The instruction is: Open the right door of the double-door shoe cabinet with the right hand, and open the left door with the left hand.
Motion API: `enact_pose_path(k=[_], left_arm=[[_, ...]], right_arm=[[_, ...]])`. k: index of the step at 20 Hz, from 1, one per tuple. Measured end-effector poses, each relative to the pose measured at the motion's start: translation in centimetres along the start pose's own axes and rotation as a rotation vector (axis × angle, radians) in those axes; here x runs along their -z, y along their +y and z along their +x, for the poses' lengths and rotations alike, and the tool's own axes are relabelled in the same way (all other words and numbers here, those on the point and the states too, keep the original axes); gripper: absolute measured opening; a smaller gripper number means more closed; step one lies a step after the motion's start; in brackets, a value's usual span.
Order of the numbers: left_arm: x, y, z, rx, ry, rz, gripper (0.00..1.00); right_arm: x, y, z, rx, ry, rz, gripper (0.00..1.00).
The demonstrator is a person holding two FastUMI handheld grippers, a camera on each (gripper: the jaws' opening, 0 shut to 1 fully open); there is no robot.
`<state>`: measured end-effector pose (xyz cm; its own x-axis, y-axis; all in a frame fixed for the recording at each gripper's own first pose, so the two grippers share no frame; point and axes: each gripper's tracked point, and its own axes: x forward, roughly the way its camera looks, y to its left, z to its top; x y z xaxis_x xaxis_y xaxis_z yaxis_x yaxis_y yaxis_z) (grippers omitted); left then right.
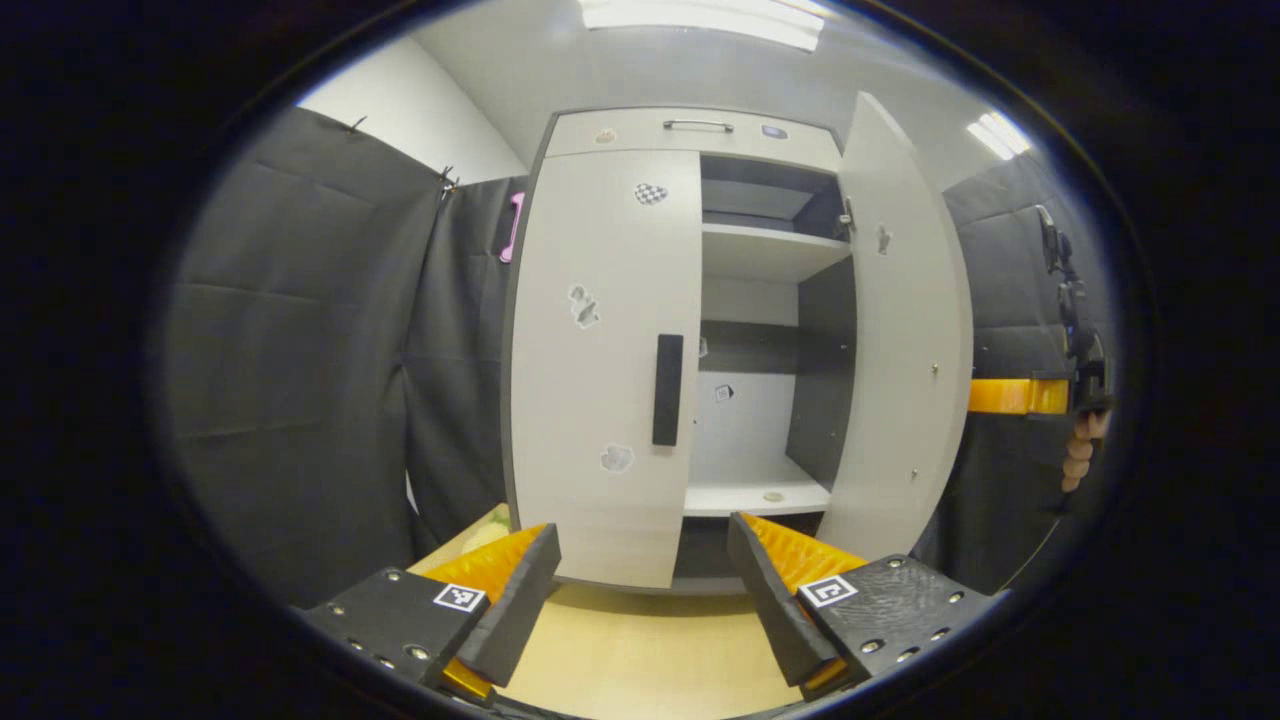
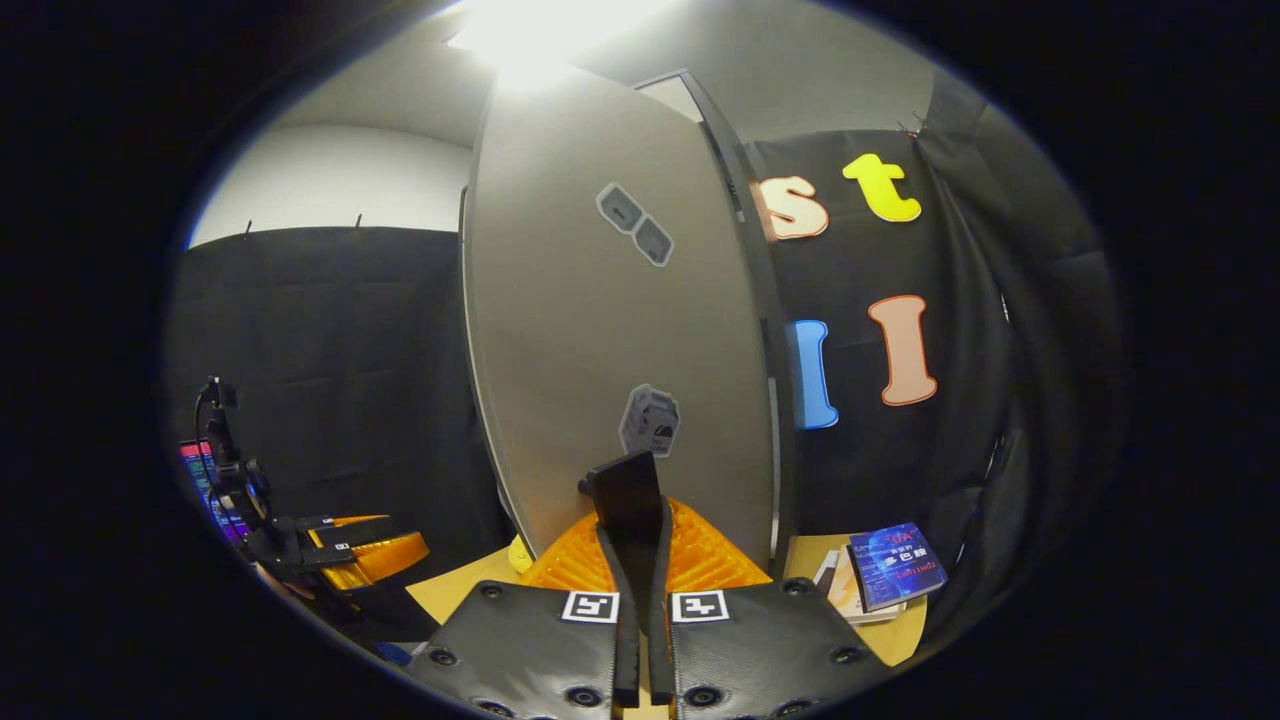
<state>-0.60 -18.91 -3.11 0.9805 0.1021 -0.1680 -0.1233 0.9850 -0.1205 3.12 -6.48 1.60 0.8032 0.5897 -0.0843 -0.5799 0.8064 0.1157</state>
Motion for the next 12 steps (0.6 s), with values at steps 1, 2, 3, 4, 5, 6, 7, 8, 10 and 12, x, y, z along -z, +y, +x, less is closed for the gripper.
enact_pose_path(k=[1, 2, 3, 4, 5, 6, 7, 8, 10, 12], left_arm=[[0.2, -0.4, -0.1, 0.006, 0.004, -0.003, 0.99], [0.1, -0.5, 0.0, 0.006, 0.006, 0.004, 0.98], [0.2, -0.3, 0.2, 0.004, 0.009, 0.014, 0.99], [0.2, -0.1, 0.4, 0.0, 0.012, 0.021, 0.96], [0.1, 0.1, 0.6, 0.0, 0.011, 0.02, 0.99], [-0.2, 0.2, 0.8, 0.004, 0.006, 0.016, 0.99], [-0.5, 0.4, 1.0, 0.007, 0.001, 0.014, 0.99], [-0.7, 0.8, 1.3, 0.007, 0.0, 0.017, 0.99], [-0.9, 1.9, 2.2, 0.012, 0.002, 0.023, 0.98], [-1.1, 2.8, 3.1, 0.029, 0.001, 0.025, 0.99]], right_arm=[[-0.2, -0.6, -0.3, 0.005, -0.006, -0.007, 0.05], [-0.3, -1.1, -0.7, 0.008, -0.009, -0.009, 0.05], [-0.3, -1.6, -1.0, 0.012, -0.008, -0.005, 0.05], [-0.3, -2.2, -1.0, 0.019, -0.009, 0.0, 0.05], [-0.4, -2.8, -1.3, 0.028, -0.012, 0.001, 0.05], [-0.5, -3.5, -1.4, 0.041, -0.016, 0.001, 0.05], [-0.7, -4.3, -1.6, 0.062, -0.022, -0.001, 0.0], [-0.7, -4.9, -1.8, 0.089, -0.023, 0.003, 0.05], [-0.5, -4.9, -1.8, 0.094, -0.018, 0.038, 0.04], [-0.7, -5.3, -1.6, 0.145, -0.034, 0.03, 0.05]])
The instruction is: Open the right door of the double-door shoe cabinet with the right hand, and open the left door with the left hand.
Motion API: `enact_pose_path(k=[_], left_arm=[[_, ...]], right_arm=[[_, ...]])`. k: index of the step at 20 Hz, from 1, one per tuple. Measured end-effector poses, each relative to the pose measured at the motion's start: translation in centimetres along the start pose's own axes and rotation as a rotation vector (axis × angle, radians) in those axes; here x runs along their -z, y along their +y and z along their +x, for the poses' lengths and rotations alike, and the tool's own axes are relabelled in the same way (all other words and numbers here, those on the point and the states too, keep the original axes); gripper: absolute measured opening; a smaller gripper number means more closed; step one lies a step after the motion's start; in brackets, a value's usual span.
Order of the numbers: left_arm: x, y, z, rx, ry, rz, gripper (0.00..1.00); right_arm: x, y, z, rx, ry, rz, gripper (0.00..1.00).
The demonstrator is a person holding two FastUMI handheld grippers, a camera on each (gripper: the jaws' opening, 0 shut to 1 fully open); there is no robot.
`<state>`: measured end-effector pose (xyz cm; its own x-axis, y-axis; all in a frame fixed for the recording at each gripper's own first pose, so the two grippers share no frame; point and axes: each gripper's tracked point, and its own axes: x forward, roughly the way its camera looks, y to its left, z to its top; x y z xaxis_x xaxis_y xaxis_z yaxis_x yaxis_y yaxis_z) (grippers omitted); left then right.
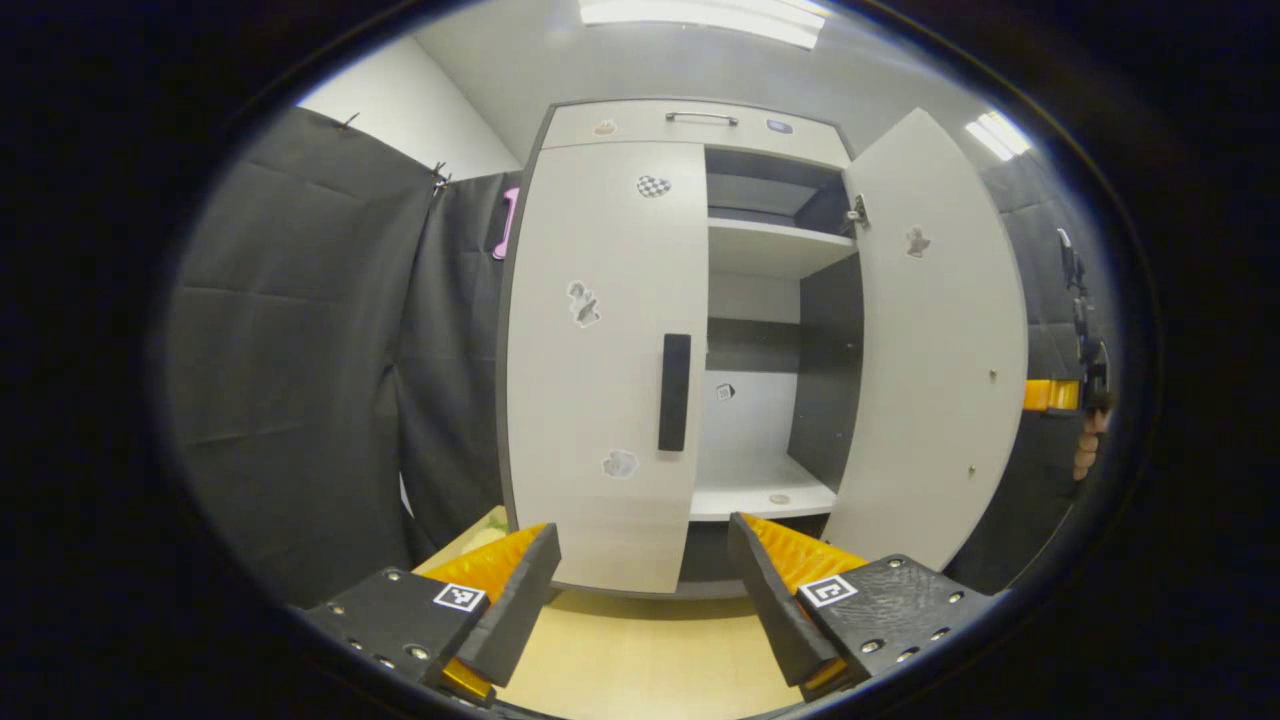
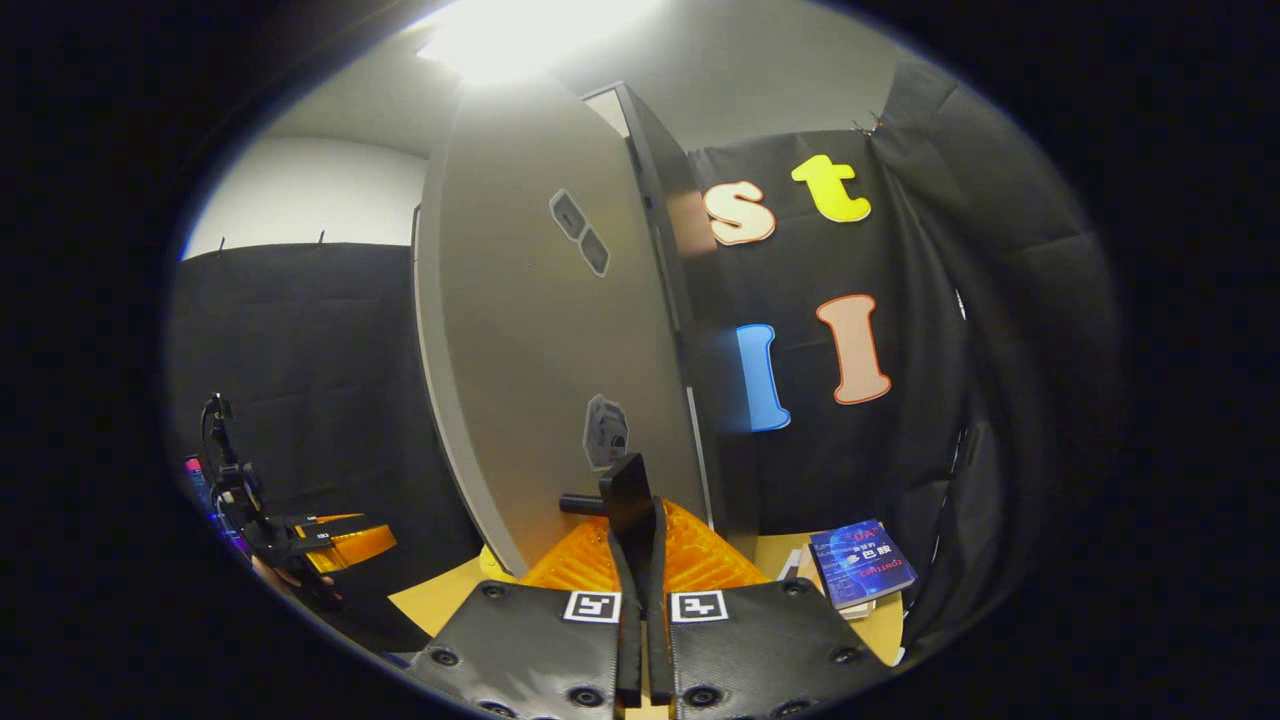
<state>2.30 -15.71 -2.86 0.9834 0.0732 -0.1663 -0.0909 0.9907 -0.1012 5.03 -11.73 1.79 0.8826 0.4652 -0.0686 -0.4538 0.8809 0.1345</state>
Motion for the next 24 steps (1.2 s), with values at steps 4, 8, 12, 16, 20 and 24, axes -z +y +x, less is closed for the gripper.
enact_pose_path(k=[4, 8, 12, 16, 20, 24], left_arm=[[-0.3, 1.9, 2.2, 0.072, 0.01, 0.014, 0.97], [-0.7, 3.8, 4.6, 0.136, -0.005, 0.044, 0.99], [0.0, 4.4, 5.7, 0.206, -0.005, -0.004, 1.0], [-1.8, 5.0, 6.9, 0.267, -0.09, 0.007, 0.96], [-4.4, 4.4, 9.2, 0.302, -0.191, 0.037, 0.99], [-5.7, 2.1, 10.7, 0.311, -0.212, -0.006, 0.99]], right_arm=[[0.1, -0.2, -0.4, 0.133, -0.013, 0.033, 0.04], [0.0, -0.3, -0.7, 0.267, -0.027, 0.078, 0.04], [0.3, 0.4, -3.1, 0.358, -0.034, 0.058, 0.04], [-1.3, 0.2, -7.6, 0.487, -0.079, 0.027, 0.03], [-5.5, -3.1, -12.9, 0.653, -0.133, -0.026, 0.02], [-7.1, -6.1, -15.6, 0.758, -0.163, -0.053, 0.0]])
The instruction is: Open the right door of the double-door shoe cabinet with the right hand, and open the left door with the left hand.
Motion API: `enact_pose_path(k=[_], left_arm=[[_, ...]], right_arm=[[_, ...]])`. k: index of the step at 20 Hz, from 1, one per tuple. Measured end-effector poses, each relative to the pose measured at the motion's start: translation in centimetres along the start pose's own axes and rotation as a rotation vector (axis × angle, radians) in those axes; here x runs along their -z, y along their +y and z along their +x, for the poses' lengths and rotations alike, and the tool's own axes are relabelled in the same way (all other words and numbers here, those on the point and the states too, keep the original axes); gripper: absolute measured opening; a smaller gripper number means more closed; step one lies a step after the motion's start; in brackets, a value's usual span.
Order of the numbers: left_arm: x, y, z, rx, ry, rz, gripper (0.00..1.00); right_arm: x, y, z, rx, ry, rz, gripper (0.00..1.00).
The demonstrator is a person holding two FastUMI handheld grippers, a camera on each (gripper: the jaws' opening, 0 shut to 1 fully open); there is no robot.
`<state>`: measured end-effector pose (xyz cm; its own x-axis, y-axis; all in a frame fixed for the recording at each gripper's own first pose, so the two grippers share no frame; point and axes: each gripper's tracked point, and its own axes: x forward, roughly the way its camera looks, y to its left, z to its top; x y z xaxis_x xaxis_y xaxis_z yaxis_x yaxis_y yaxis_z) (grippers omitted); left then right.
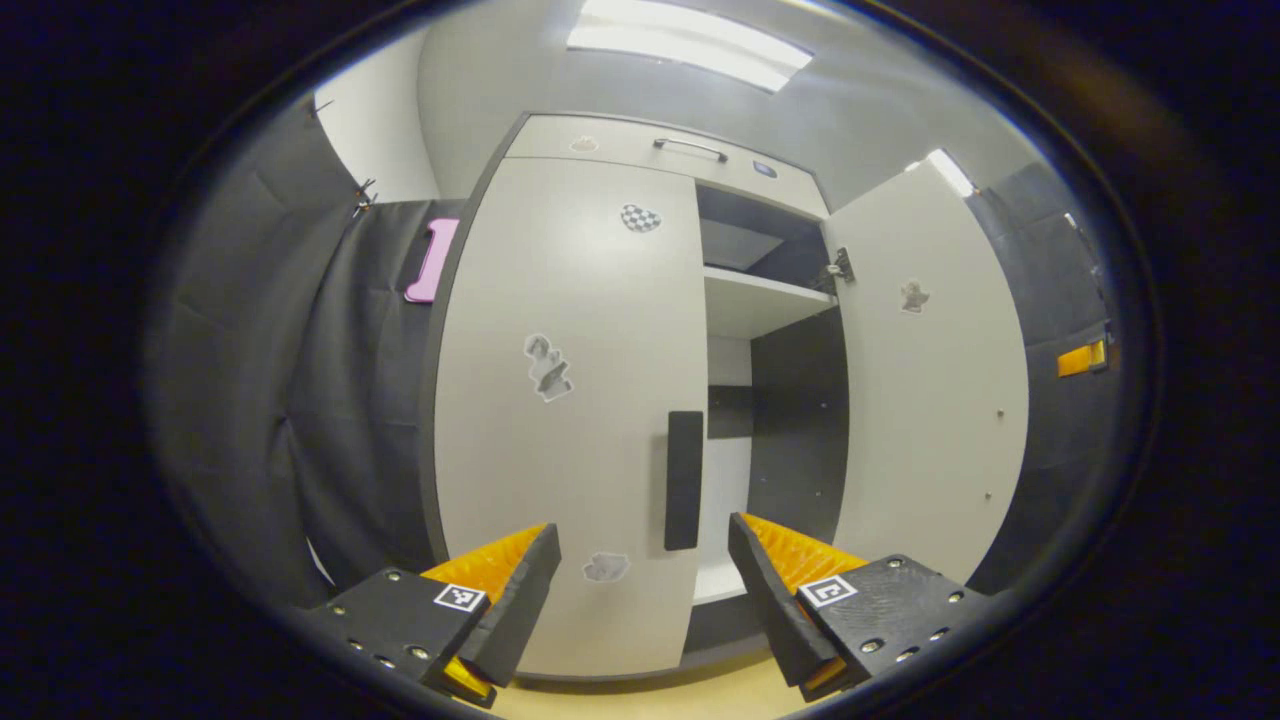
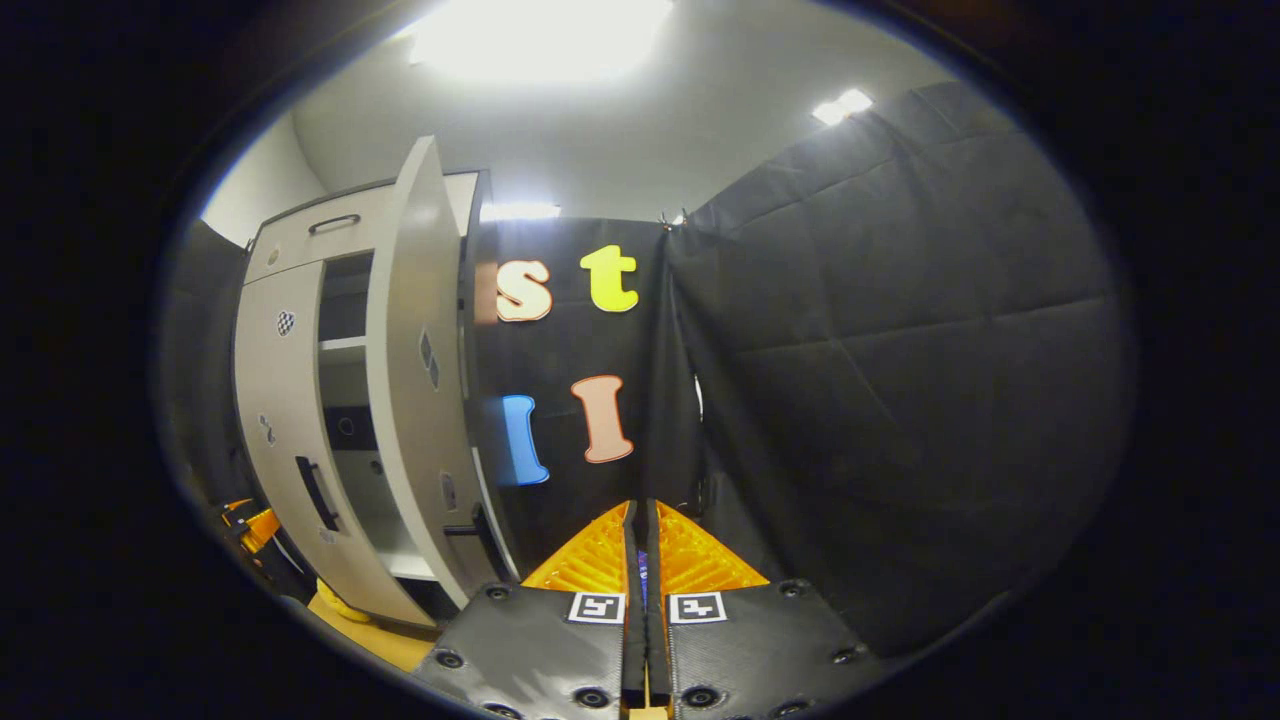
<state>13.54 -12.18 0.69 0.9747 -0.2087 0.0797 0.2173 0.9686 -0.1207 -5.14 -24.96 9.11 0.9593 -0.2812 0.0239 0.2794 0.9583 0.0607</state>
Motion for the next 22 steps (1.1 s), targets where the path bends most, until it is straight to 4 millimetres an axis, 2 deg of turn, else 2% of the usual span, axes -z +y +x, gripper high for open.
enact_pose_path(k=[1, 3, 4, 7, 10, 12, 14, 16, 17, 18, 19, 21, 22], left_arm=[[-0.3, -0.3, 0.7, -0.001, -0.006, 0.006, 0.98], [-1.0, -0.9, 2.5, -0.01, -0.017, 0.041, 0.97], [-1.3, -1.2, 3.1, -0.015, -0.018, 0.059, 0.99], [-1.9, -2.4, 5.3, -0.049, -0.014, 0.101, 0.97], [-2.0, -3.2, 8.0, -0.087, 0.002, 0.106, 0.99], [-1.6, -3.2, 9.4, -0.125, 0.019, 0.105, 0.97], [-1.2, -2.8, 10.8, -0.153, 0.035, 0.122, 0.99], [-1.0, -2.3, 11.7, -0.181, 0.05, 0.119, 0.96], [-0.9, -2.1, 12.2, -0.19, 0.052, 0.107, 0.99], [-0.8, -1.7, 12.3, -0.211, 0.053, 0.088, 0.95], [-0.6, -1.7, 12.6, -0.213, 0.057, 0.063, 0.77], [-0.2, -1.9, 12.8, -0.203, 0.071, 0.034, 0.78], [0.0, -1.6, 13.0, -0.22, 0.073, 0.03, 0.73]], right_arm=[[0.3, -0.5, 0.6, 0.01, 0.001, 0.009, 0.02], [1.4, -1.5, 1.6, 0.016, 0.031, 0.025, 0.14], [2.3, -2.5, 2.5, 0.03, 0.049, 0.021, 0.25], [3.5, -5.0, 5.7, 0.076, 0.053, -0.027, 0.99], [3.9, -5.6, 8.9, 0.059, 0.047, -0.019, 0.98], [4.9, -5.8, 10.7, 0.027, 0.058, -0.005, 0.98], [5.8, -6.5, 12.5, 0.014, 0.084, 0.008, 0.98], [6.4, -6.7, 14.3, -0.006, 0.109, 0.033, 0.98], [6.6, -6.6, 15.1, -0.016, 0.111, 0.043, 0.98], [6.8, -6.6, 16.1, -0.025, 0.114, 0.051, 0.98], [7.0, -6.5, 17.0, -0.035, 0.118, 0.06, 0.98], [7.6, -5.9, 18.3, -0.065, 0.126, 0.072, 0.98], [7.9, -5.5, 19.0, -0.08, 0.13, 0.072, 0.98]])
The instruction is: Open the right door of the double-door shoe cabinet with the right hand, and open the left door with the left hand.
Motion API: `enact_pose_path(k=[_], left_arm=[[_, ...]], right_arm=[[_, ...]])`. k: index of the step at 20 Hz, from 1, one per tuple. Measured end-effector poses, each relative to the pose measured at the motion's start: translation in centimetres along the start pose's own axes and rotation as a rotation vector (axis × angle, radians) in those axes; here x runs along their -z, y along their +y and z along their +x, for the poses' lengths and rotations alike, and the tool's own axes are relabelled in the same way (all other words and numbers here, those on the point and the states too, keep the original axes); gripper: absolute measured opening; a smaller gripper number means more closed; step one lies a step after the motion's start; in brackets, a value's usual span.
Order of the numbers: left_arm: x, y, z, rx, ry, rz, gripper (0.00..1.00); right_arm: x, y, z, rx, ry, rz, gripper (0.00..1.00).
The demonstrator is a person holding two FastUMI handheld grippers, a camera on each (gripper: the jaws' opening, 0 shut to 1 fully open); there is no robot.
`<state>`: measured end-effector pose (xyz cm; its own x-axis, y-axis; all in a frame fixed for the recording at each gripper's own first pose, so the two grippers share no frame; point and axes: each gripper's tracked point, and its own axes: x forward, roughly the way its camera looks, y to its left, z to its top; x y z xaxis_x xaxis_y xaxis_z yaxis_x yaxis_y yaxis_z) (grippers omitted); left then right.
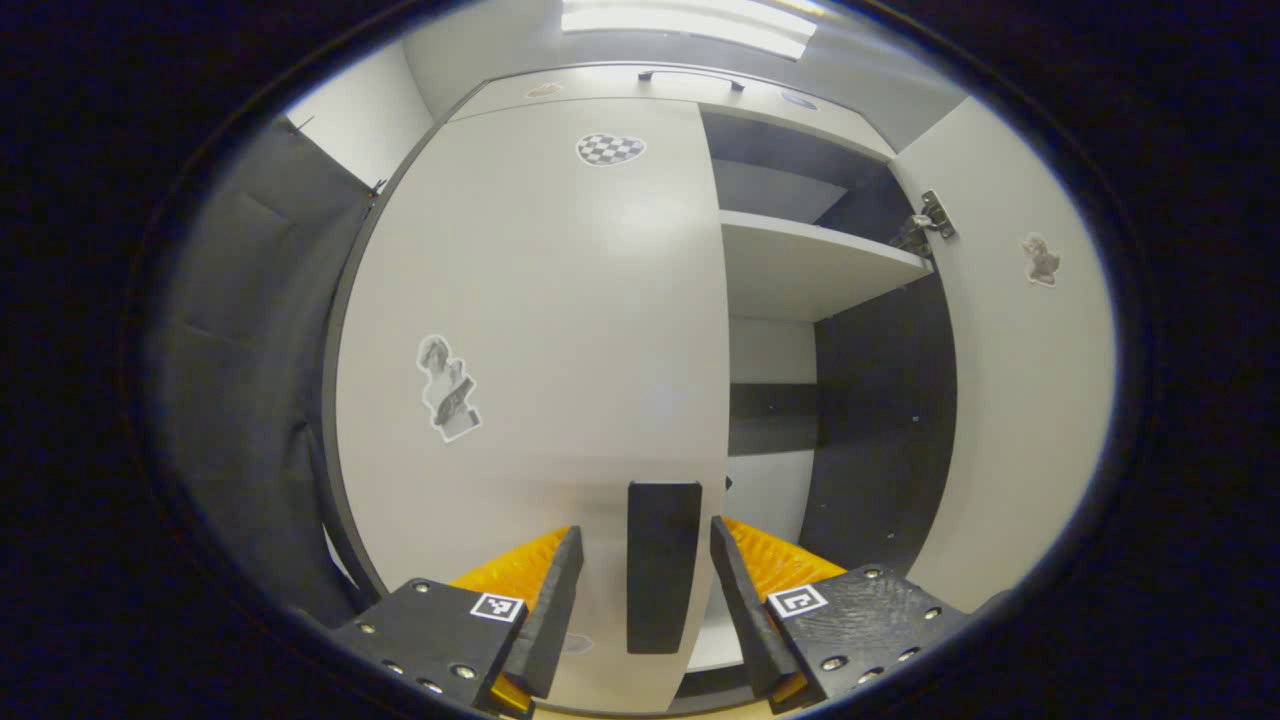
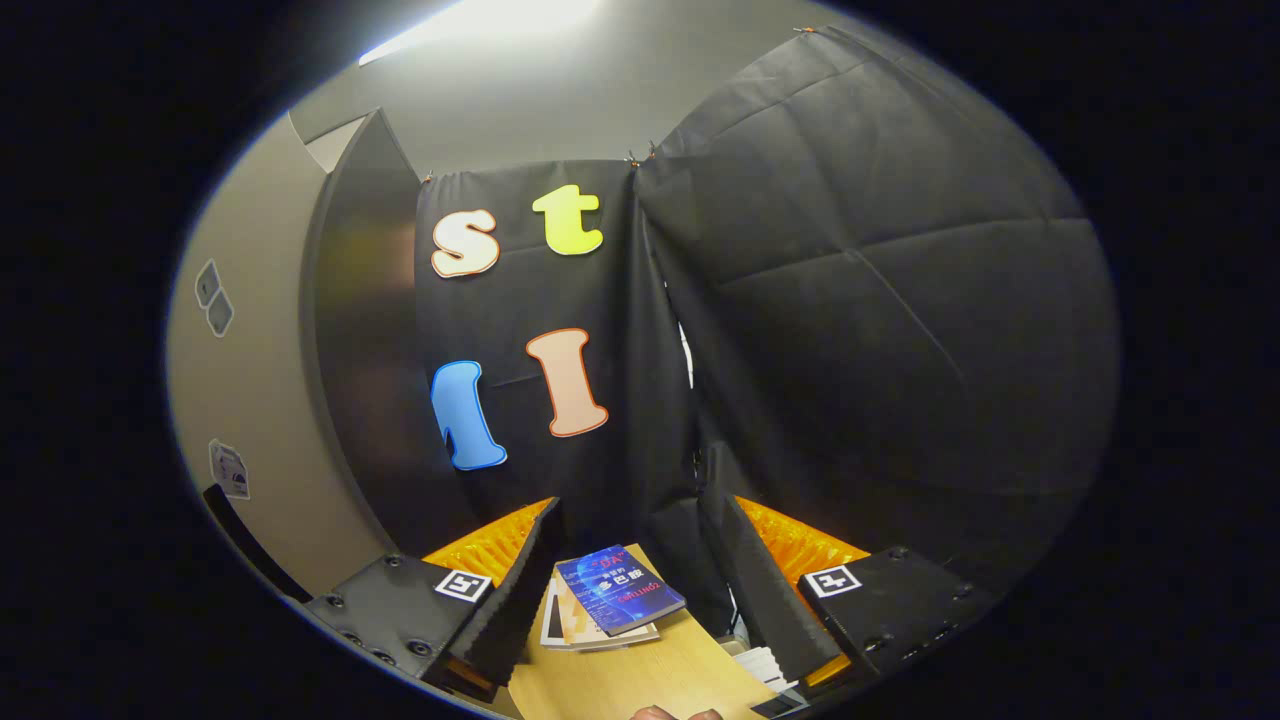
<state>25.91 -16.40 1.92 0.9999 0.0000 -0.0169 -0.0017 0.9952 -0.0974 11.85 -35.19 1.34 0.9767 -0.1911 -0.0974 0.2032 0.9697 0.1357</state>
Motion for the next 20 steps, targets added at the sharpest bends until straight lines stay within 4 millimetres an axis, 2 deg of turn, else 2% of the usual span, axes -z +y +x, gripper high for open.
enact_pose_path(k=[1, 3, 7, 9, 10, 13, 14, 15, 16, 20], left_arm=[[0.1, 0.0, 0.1, 0.0, 0.01, -0.008, 0.58], [0.4, -0.3, 0.4, 0.005, 0.036, -0.027, 0.55], [0.4, -0.7, 0.6, 0.0, 0.039, -0.005, 0.55], [0.4, -0.8, 0.5, -0.012, 0.044, 0.006, 0.3], [0.4, -0.8, 0.5, -0.016, 0.047, 0.018, 0.31], [0.4, -0.7, 0.5, -0.032, 0.031, -0.015, 0.17], [0.5, -0.6, 0.5, -0.034, 0.025, -0.021, 0.17], [1.1, -0.7, 0.7, -0.035, 0.031, -0.012, 0.11], [0.6, -0.7, 0.4, -0.032, 0.034, -0.002, 0.04], [0.6, -0.7, 0.2, -0.018, 0.026, -0.015, 0.05]], right_arm=[[0.2, 0.2, 0.6, -0.013, 0.005, -0.005, 0.98], [0.7, 0.6, 1.7, -0.033, 0.014, -0.019, 0.98], [1.2, 2.2, 2.9, -0.094, 0.032, 0.019, 0.98], [1.1, 2.5, 3.4, -0.106, 0.021, 0.03, 0.98], [1.1, 2.6, 3.5, -0.106, 0.017, 0.029, 0.98], [1.5, 2.7, 3.7, -0.106, 0.021, 0.023, 0.98], [1.7, 2.8, 3.6, -0.106, 0.026, 0.025, 0.98], [1.9, 2.9, 3.5, -0.106, 0.029, 0.028, 0.98], [2.0, 3.1, 3.2, -0.108, 0.03, 0.032, 0.98], [2.4, 3.6, 1.8, -0.101, 0.031, 0.033, 0.98]])
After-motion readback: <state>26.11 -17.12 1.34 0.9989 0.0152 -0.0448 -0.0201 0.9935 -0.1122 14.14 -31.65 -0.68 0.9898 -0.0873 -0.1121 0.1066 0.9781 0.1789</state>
